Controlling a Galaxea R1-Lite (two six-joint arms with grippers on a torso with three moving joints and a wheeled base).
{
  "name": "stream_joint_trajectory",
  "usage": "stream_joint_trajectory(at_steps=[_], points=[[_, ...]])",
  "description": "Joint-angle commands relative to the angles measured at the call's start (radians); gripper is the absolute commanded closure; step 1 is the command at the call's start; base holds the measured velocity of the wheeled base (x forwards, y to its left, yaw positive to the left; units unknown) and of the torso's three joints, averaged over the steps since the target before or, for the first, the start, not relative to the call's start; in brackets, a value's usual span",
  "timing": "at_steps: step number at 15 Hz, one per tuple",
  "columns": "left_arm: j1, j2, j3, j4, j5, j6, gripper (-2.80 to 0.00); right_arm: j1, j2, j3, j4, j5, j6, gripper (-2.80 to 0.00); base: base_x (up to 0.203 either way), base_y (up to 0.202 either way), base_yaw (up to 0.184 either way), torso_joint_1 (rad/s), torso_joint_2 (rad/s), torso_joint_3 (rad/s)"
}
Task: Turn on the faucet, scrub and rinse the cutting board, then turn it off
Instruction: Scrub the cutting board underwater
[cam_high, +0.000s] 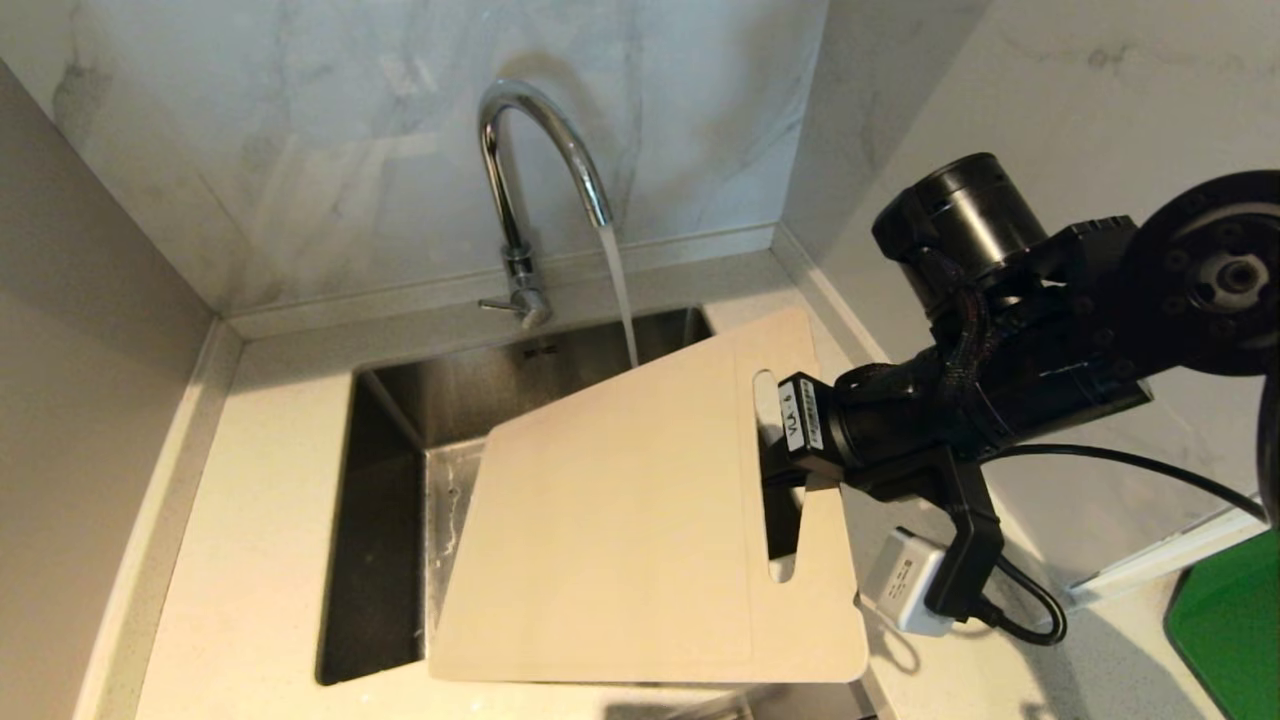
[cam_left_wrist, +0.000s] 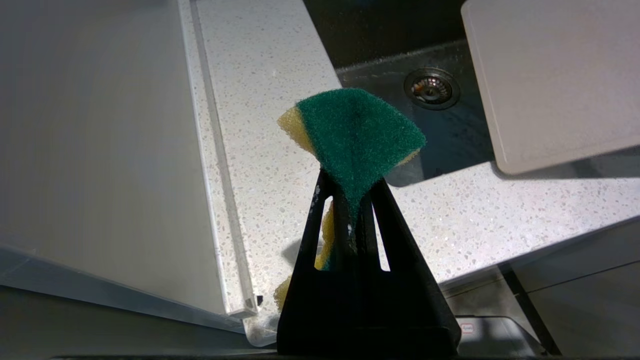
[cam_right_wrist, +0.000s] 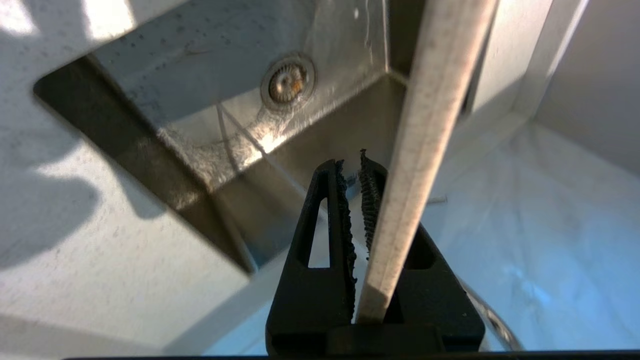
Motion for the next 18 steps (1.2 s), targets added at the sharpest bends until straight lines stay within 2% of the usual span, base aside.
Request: stream_joint_trajectory(at_steps=[1,3,6,9,18], points=[[0.000,0.000,0.000,0.000,0.001,0.000,0.00,0.000,0.064,-0.067,0.044,0.047,-0.029,0.00,0.000,0.000,0.000,0.000,0.00,0.000],[0.000,0.000,0.000,0.000,0.000,0.000,0.00,0.000,0.098,-0.081,0.055,0.113,-0.053,0.00,0.000,0.000,0.000,0.000,0.00,0.000],[0.000,0.000,0.000,0.000,0.000,0.000,0.00,-0.004,0.108,-0.093,0.055,0.154,-0.064,0.00,0.000,0.000,0.000,0.000,0.00,0.000],[0.000,0.000,0.000,0.000,0.000,0.000,0.00,-0.030,0.117,-0.106,0.062,0.233,-0.073,0.00,0.000,0.000,0.000,0.000,0.00,0.000],[0.000,0.000,0.000,0.000,0.000,0.000,0.00,-0.058,0.181,-0.193,0.091,0.265,-0.093,0.00,0.000,0.000,0.000,0.000,0.00,0.000]])
